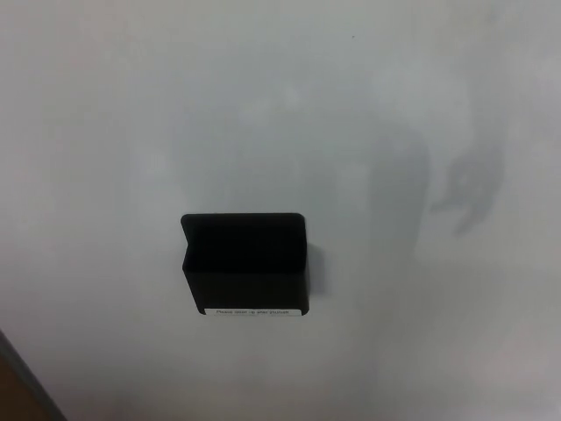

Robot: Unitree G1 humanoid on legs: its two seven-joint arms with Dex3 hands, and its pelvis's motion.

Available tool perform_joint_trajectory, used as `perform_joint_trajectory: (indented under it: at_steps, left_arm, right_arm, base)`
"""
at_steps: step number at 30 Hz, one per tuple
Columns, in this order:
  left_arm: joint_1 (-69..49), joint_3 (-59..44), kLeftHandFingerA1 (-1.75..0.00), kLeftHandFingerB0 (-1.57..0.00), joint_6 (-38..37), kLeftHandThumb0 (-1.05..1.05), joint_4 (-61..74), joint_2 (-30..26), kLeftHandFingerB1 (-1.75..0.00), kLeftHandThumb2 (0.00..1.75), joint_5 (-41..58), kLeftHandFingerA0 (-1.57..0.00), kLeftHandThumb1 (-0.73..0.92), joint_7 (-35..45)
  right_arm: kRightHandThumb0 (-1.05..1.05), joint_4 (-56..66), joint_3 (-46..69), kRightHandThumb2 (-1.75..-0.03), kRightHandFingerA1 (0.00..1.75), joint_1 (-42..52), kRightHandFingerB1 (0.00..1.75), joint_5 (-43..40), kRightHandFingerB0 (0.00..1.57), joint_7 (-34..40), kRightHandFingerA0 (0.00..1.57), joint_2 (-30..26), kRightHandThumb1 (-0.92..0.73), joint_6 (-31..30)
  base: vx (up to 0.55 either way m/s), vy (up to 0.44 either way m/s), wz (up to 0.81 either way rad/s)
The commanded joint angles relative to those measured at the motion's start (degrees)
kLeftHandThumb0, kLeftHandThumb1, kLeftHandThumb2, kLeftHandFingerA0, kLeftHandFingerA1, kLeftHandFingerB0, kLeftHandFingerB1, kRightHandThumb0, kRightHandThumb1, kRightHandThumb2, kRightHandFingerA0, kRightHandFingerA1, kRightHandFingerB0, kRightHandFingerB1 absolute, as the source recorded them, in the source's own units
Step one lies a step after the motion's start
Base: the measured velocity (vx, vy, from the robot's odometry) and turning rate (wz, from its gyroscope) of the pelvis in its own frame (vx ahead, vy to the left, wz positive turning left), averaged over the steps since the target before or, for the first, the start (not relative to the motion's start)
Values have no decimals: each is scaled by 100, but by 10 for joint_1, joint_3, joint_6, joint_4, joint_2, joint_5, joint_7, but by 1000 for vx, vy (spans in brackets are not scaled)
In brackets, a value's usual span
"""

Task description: A magnetic marker holder is on the left hand side of the white board, the robot put the index and middle finger into the opening of the container and pull off the magnetic holder and hand it to a human on the left hand side.

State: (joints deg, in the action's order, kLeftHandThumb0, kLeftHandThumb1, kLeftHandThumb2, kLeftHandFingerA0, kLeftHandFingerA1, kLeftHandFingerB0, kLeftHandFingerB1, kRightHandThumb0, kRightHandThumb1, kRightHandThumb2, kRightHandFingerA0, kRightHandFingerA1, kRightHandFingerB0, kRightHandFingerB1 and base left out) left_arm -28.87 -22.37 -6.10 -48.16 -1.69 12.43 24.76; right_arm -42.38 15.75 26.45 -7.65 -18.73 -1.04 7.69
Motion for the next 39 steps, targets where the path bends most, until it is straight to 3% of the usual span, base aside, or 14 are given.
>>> perform_joint_trajectory:
  at_steps: [1, 4, 5, 8, 9, 16, 17, 18, 19, 21, 22, 27, 30, 39]
  left_arm:
    - [-13, -73, -31, -27, -42, -55, 73, 21, -31, 60, 165, -24, 66, 174]
    - [-11, -79, -31, -27, -31, -55, 101, 26, -31, 60, 170, -24, 66, 180]
    - [-17, -73, -29, -24, -24, -56, 140, 28, -30, 61, 169, -24, 68, 169]
    - [-32, -62, -29, -25, 2, -56, 237, 33, -29, 61, 171, -24, 68, 146]
    - [-31, -58, -32, -18, -13, -56, 249, 33, -28, 62, 162, -21, 67, 146]
    - [-44, -29, -34, -16, -67, -57, 333, 25, -28, 61, 111, -19, 66, 129]
    - [-50, -18, -50, 0, -94, -33, 370, 19, -47, 100, 94, -3, 48, 129]
    - [-52, -14, -50, 0, -103, -33, 387, 16, -47, 100, 90, -3, 48, 130]
    - [-53, -9, -50, 0, -112, -33, 405, 12, -47, 101, 78, -3, 48, 123]
    - [-55, -2, -50, 0, -122, -33, 424, 7, -47, 101, 63, -3, 48, 111]
    - [-51, 7, -52, 0, -137, -35, 462, -8, -49, 103, 30, -5, 49, 100]
    - [-27, 38, -52, 0, -134, -35, 580, -63, -48, 100, -87, -6, 46, 53]
    - [-30, 43, -52, 0, -129, -35, 585, -67, -48, 100, -88, -6, 46, 44]
    - [73, 113, -53, 0, -87, -37, 638, -145, -48, 94, -244, -9, 36, 16]
  right_arm:
    - [-76, 34, 69, -96, 60, -4, 45, -157, 23, -160, 61, 26, -55, 92]
    - [-76, 30, 76, -96, 60, -18, 45, -155, 23, -164, 61, 29, -55, 96]
    - [-81, 32, 77, -63, 48, -25, 33, -154, 32, -164, 69, 27, -70, 97]
    - [-77, 48, 80, -63, 49, -36, 32, -153, 32, -163, 69, 27, -73, 97]
    - [-72, 46, 83, -62, 50, -36, 30, -158, 27, -175, 63, 27, -71, 99]
    - [-72, 17, 92, -63, 46, -33, 29, -152, 26, -193, 61, 29, -73, 140]
    - [-71, 0, 94, -63, 45, -33, 29, -149, 26, -193, 62, 30, -73, 155]
    - [-71, -7, 95, -63, 45, -32, 29, -148, 26, -193, 62, 31, -73, 161]
    - [-72, -14, 95, -96, 59, -33, 44, -148, 18, -194, 56, 31, -58, 167]
    - [-72, -24, 97, -96, 59, -35, 44, -149, 18, -197, 56, 31, -58, 176]
    - [-75, -27, 96, -62, 45, -35, 31, -146, 31, -190, 67, 32, -72, 175]
    - [-74, -40, 97, -63, 46, -30, 32, -140, 33, -177, 67, 31, -72, 184]
    - [-74, -42, 96, -63, 46, -30, 32, -140, 33, -177, 67, 31, -72, 185]
    - [-75, -29, 94, -62, 48, 3, 31, -142, 32, -183, 67, 35, -71, 184]
  base:
    - [0, 0, 0]
    - [0, 0, 0]
    - [0, 0, 0]
    - [0, 0, 0]
    - [0, 0, 0]
    - [0, 0, 0]
    - [0, 0, 0]
    - [0, 0, 0]
    - [0, 0, 0]
    - [0, 0, 0]
    - [0, 0, 0]
    - [0, 0, 0]
    - [0, 0, 0]
    - [0, 0, 0]
